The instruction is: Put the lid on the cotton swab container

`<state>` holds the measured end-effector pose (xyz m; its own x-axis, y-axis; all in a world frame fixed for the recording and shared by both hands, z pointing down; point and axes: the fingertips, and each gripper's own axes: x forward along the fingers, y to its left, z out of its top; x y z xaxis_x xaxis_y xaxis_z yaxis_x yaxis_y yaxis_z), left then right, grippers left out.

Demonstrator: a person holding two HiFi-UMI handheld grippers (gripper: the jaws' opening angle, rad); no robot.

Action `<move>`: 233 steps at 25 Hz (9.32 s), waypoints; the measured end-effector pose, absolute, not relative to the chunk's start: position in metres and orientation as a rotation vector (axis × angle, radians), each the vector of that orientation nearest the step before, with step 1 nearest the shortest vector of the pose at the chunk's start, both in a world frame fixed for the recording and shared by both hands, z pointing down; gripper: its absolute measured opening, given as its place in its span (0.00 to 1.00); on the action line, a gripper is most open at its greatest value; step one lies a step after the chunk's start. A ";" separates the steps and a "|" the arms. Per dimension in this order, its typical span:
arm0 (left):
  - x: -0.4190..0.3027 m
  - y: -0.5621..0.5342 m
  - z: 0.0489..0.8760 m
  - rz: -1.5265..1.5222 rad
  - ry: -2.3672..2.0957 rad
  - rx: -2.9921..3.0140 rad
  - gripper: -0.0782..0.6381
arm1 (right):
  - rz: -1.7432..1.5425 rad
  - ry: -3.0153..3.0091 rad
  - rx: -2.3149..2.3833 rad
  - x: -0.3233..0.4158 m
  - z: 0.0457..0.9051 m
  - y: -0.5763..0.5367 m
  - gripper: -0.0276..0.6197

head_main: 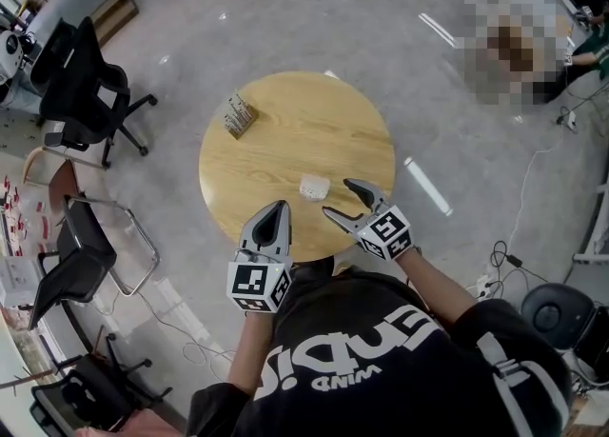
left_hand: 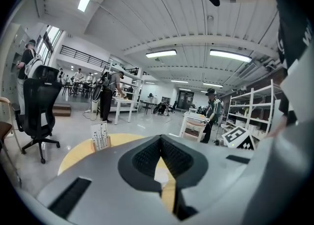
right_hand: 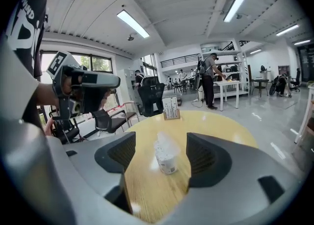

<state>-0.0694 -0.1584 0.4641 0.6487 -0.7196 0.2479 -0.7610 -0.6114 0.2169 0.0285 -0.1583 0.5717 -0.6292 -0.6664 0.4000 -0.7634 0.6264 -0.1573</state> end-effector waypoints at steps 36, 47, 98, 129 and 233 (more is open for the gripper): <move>-0.084 -0.182 0.473 0.253 -1.249 2.516 0.12 | 0.575 -2.364 0.916 0.000 0.691 -0.193 0.47; -0.081 -0.188 0.474 0.267 -1.253 2.522 0.12 | 0.560 -2.375 0.893 -0.002 0.695 -0.191 0.41; -0.001 -0.236 0.589 0.586 -0.880 2.573 0.20 | 0.592 -2.343 0.912 -0.004 0.704 -0.190 0.40; -0.015 -0.211 0.624 0.690 -0.906 2.526 0.20 | 0.587 -2.341 0.910 -0.002 0.704 -0.189 0.40; -0.106 -0.149 0.477 0.167 -1.361 2.491 0.13 | 0.375 -2.562 1.546 0.106 0.488 -0.134 0.05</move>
<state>-0.1065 -0.1492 0.4770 0.5452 -0.8028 0.2412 -0.8373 -0.5078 0.2027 0.1064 -0.1341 0.4876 -0.4683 -0.8521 0.2336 -0.8833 0.4454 -0.1460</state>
